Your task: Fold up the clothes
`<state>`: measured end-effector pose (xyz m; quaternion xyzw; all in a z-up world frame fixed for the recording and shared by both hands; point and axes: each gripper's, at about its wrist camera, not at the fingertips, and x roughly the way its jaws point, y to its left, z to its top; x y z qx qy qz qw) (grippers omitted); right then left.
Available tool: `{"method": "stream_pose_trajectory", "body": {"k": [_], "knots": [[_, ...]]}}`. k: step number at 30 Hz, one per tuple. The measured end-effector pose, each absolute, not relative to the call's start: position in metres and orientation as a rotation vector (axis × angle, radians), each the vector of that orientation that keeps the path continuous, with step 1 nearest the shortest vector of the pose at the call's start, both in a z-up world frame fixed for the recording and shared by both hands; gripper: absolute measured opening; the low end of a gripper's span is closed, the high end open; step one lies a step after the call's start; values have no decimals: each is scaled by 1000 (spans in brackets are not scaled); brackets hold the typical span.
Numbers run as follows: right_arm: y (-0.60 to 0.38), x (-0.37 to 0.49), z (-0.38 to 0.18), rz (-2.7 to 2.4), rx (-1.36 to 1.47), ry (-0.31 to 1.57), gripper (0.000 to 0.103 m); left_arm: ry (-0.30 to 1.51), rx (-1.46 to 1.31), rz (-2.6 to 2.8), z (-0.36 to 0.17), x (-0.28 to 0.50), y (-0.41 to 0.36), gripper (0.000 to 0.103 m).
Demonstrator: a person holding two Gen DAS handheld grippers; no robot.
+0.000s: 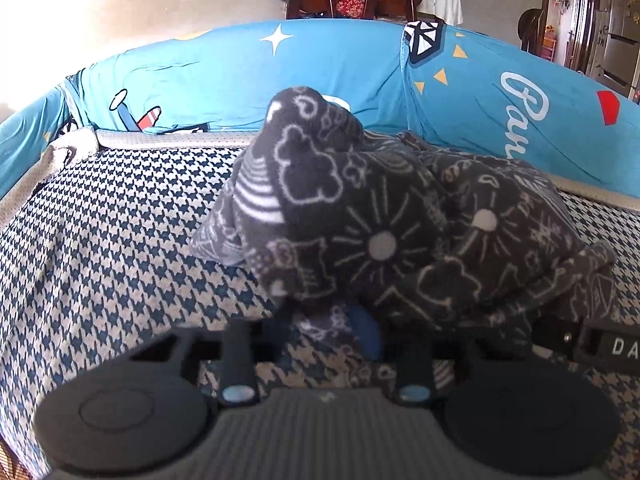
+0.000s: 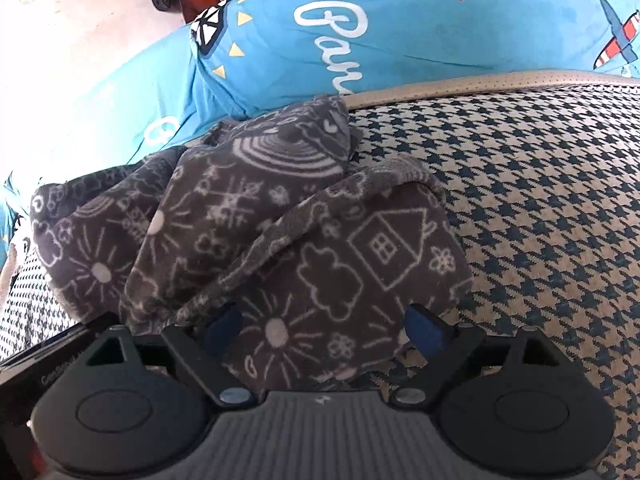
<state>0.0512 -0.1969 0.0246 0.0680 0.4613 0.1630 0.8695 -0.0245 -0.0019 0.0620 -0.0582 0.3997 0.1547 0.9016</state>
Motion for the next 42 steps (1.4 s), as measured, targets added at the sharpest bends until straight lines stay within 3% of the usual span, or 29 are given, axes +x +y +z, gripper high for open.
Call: {"method": "stream_pose_trajectory", "body": {"k": [4, 8, 11, 13, 14, 19, 27, 31, 36, 41, 42], "knots": [[-195, 50, 25, 359, 130, 968, 90, 819, -129, 314, 62, -26, -1, 9], [-194, 48, 25, 375, 131, 964, 90, 825, -131, 312, 62, -25, 0, 10], [-194, 47, 25, 386, 137, 963, 90, 831, -141, 313, 63, -26, 2, 30], [-194, 47, 26, 396, 143, 961, 90, 817, -153, 312, 66, -29, 5, 73], [-195, 46, 26, 403, 147, 959, 90, 801, -154, 312, 68, -31, 7, 79], [-194, 44, 26, 435, 166, 950, 90, 757, -157, 332, 74, -38, 16, 100], [-196, 54, 23, 422, 281, 934, 88, 737, -190, 390, 76, -42, 34, 103], [-198, 62, 18, 389, 328, 940, 75, 733, -199, 412, 77, -43, 40, 103], [-198, 63, 15, 344, 303, 930, 49, 750, -205, 429, 74, -40, 46, 103], [-207, 58, 20, 342, 287, 914, 16, 764, -215, 446, 71, -38, 51, 103], [-210, 58, 21, 336, 287, 912, 15, 763, -221, 449, 70, -38, 53, 103]]}}
